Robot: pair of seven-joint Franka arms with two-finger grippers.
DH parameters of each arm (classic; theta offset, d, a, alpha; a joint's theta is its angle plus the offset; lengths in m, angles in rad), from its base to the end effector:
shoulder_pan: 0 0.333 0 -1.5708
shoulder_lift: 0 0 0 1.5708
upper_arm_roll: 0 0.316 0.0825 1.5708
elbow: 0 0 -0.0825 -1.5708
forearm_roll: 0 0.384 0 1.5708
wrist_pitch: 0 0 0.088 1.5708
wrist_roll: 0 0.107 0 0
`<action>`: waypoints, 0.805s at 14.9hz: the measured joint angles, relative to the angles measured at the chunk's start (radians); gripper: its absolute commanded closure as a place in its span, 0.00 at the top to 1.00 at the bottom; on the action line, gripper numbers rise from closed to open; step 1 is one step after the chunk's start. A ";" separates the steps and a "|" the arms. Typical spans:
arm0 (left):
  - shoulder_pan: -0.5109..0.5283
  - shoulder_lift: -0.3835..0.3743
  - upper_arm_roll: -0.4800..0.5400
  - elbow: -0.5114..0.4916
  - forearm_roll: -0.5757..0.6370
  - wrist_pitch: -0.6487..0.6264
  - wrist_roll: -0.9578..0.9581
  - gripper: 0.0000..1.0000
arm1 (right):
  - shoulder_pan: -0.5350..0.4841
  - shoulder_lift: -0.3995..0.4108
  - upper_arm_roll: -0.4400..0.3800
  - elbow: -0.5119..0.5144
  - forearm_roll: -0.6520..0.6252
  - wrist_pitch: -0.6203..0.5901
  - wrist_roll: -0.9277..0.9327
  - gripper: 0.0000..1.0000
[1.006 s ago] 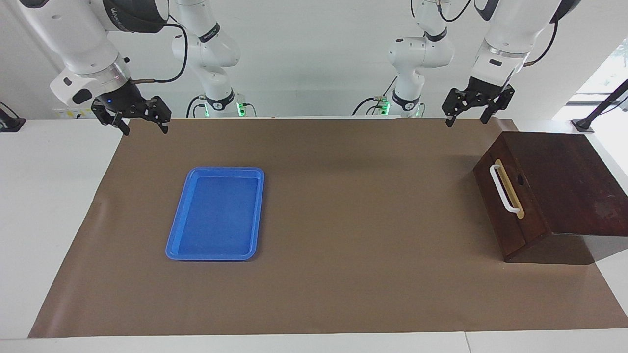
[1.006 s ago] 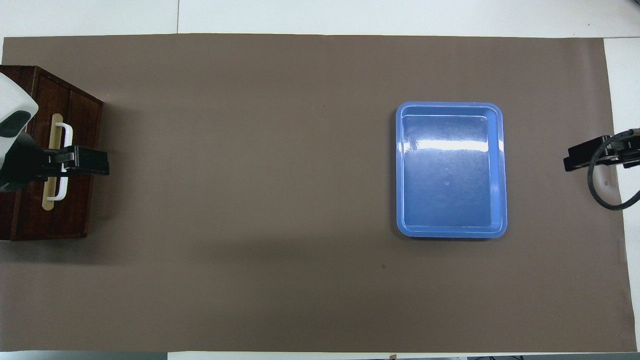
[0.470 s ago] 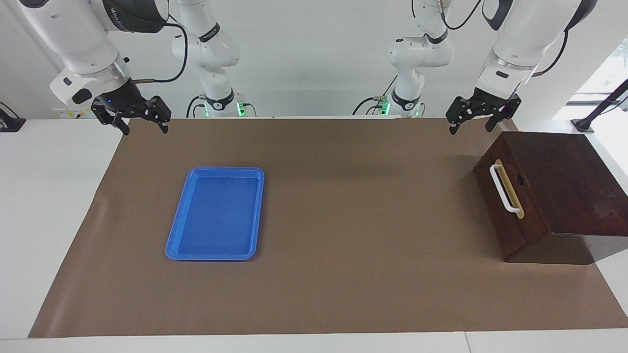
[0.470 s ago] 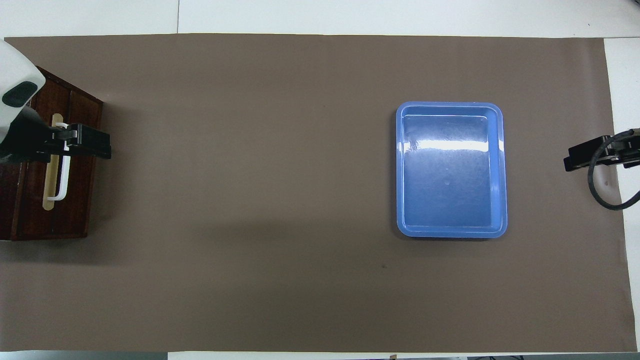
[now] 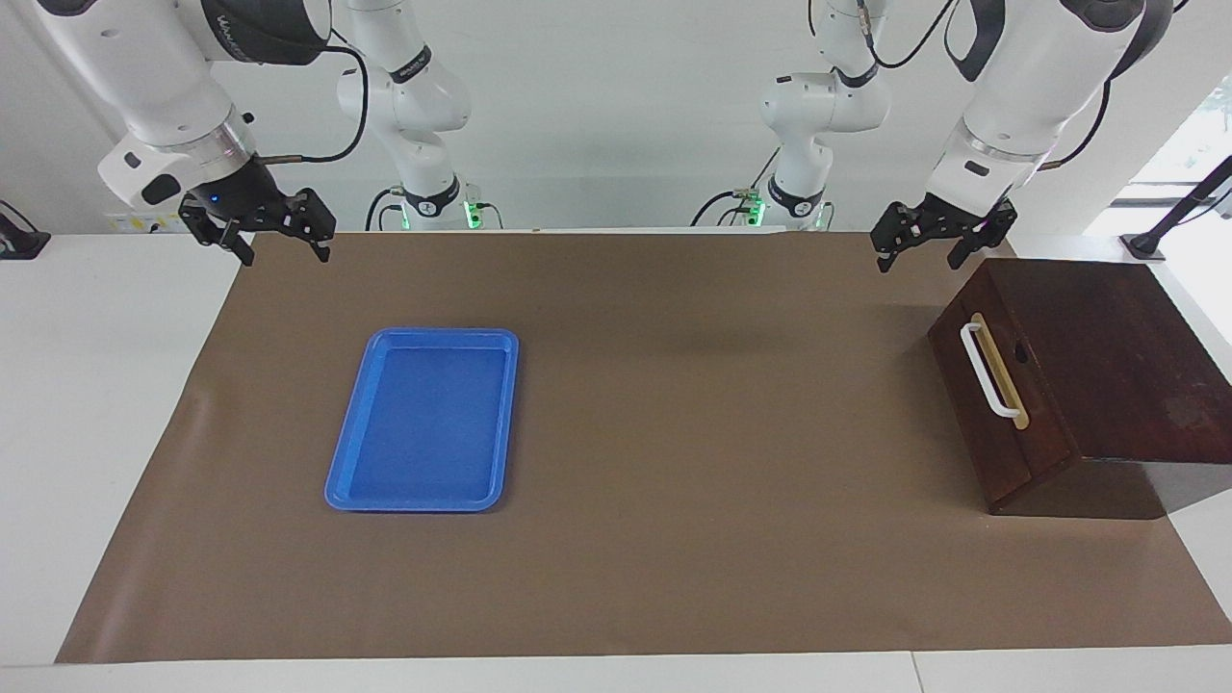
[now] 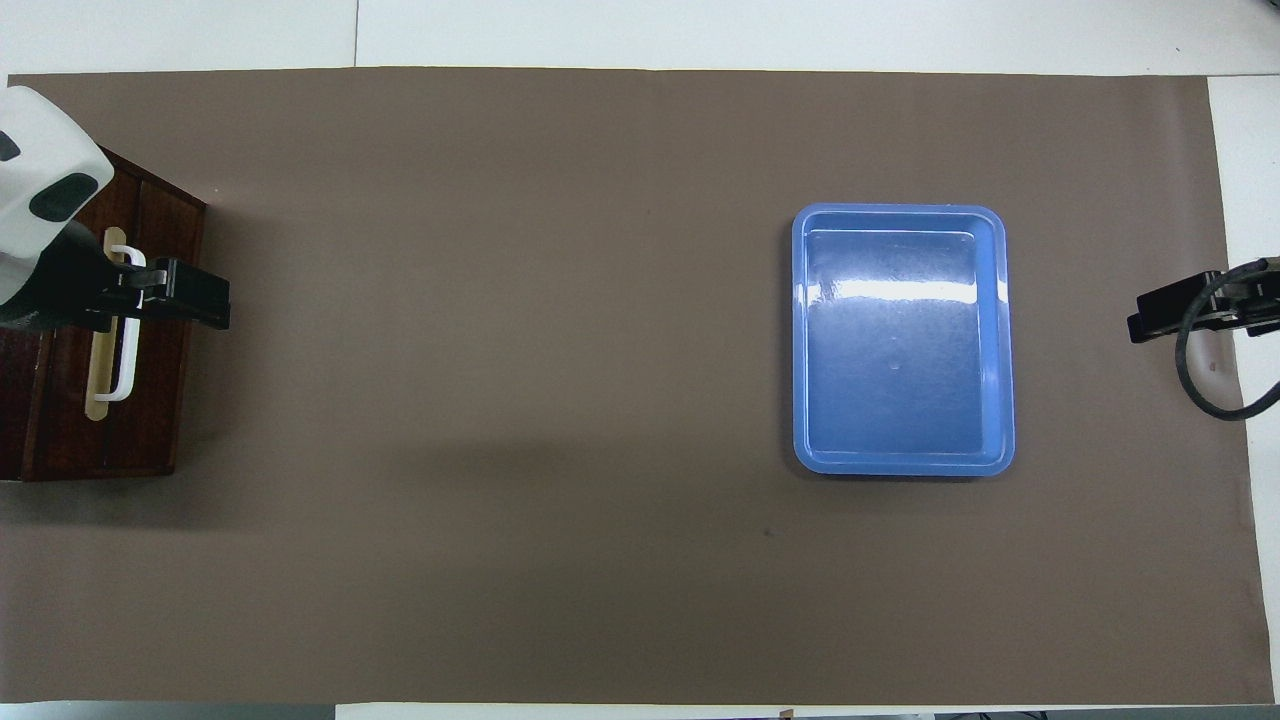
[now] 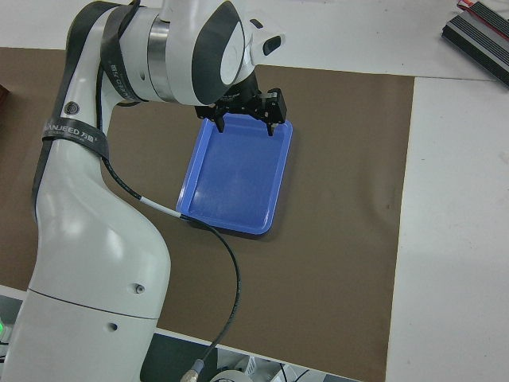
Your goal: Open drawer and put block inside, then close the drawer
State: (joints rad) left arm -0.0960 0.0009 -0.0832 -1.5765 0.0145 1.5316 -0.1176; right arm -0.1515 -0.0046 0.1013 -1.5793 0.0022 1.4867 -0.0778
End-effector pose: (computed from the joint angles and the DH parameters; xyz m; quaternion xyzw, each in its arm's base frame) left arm 0.5418 -0.0965 0.6180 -0.9992 0.0307 0.0216 0.0105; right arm 0.5430 -0.0269 0.6160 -0.9989 -0.0138 0.0439 0.0037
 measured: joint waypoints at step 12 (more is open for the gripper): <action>0.004 -0.005 0.001 0.000 -0.012 -0.017 0.029 1.00 | 0.000 0.000 0.000 0.000 0.000 0.000 0.000 1.00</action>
State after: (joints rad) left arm -0.0917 -0.0036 -0.0824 -1.5768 0.0030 1.5148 -0.0886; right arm -0.1515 -0.0046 0.1013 -1.5793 0.0022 1.4867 -0.0778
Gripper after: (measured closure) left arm 0.000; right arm 0.000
